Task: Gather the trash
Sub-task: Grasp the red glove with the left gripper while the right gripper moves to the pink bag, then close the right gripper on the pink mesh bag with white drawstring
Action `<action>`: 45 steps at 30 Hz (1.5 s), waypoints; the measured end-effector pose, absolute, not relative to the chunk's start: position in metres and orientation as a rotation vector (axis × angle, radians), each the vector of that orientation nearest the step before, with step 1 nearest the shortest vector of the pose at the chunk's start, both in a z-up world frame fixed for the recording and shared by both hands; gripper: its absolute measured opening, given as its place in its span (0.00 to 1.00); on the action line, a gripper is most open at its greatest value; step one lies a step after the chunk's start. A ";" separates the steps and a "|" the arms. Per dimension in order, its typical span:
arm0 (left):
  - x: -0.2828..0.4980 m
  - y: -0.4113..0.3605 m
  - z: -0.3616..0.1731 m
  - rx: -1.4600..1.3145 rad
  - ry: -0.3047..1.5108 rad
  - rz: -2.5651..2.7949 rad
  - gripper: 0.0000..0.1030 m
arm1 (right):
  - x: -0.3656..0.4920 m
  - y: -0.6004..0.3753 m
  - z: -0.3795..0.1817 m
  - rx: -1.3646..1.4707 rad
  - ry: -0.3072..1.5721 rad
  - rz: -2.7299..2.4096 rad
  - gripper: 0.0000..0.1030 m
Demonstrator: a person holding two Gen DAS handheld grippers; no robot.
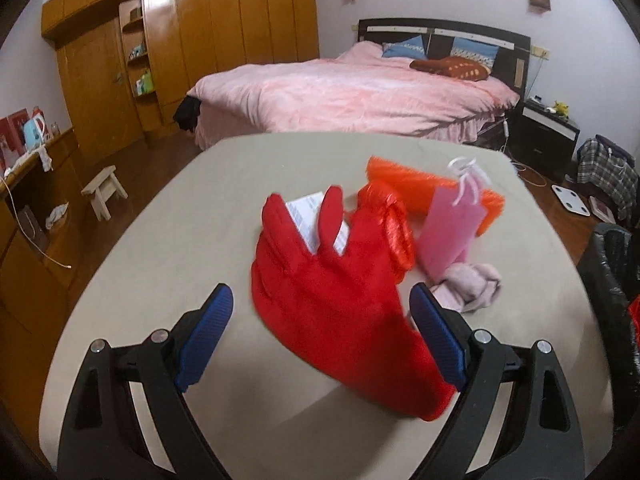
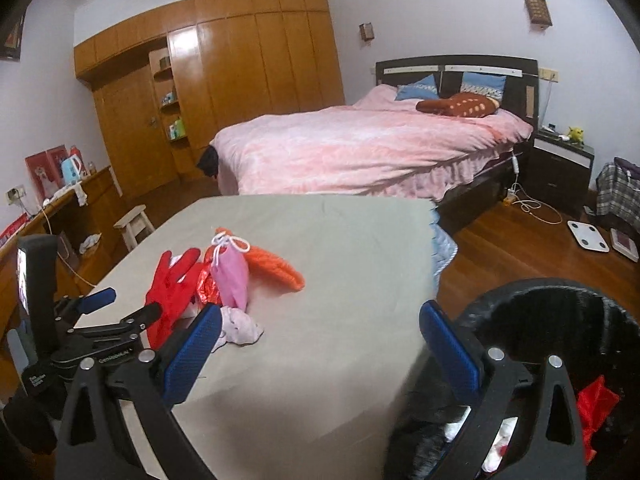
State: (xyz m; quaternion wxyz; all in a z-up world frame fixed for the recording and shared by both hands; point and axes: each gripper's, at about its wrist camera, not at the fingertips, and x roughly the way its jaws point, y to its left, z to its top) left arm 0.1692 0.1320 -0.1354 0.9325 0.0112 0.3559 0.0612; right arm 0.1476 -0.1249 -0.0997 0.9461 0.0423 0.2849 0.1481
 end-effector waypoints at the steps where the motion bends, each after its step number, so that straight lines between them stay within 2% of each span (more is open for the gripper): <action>1: 0.169 0.133 -0.138 0.021 0.734 0.125 0.85 | 0.150 -0.123 -0.102 0.080 0.584 0.303 0.94; 12: 0.188 0.139 -0.165 -0.009 0.854 0.098 0.74 | 0.164 -0.101 -0.123 0.052 0.629 0.321 0.94; 16: 0.193 0.143 -0.174 -0.023 0.902 0.086 0.59 | 0.168 -0.094 -0.129 0.048 0.645 0.332 0.94; 19: 0.191 0.144 -0.172 -0.034 0.890 0.078 0.38 | 0.171 -0.089 -0.133 0.045 0.657 0.338 0.94; 21: 0.188 0.145 -0.171 -0.051 0.882 0.074 0.20 | 0.172 -0.087 -0.135 0.044 0.664 0.343 0.94; 24: 0.183 0.150 -0.168 -0.086 0.864 0.064 0.09 | 0.172 -0.083 -0.136 0.037 0.664 0.353 0.94; 29: 0.175 0.153 -0.157 -0.086 0.815 0.057 0.05 | 0.175 -0.077 -0.135 0.036 0.665 0.364 0.94; 38: 0.160 0.165 -0.115 -0.080 0.677 0.087 0.05 | 0.188 -0.055 -0.129 0.039 0.650 0.390 0.94; 44: 0.163 0.174 -0.100 -0.085 0.625 0.103 0.05 | 0.204 -0.039 -0.130 0.046 0.665 0.396 0.83; 45: 0.164 0.174 -0.099 -0.084 0.620 0.106 0.05 | 0.207 -0.036 -0.132 0.046 0.675 0.402 0.78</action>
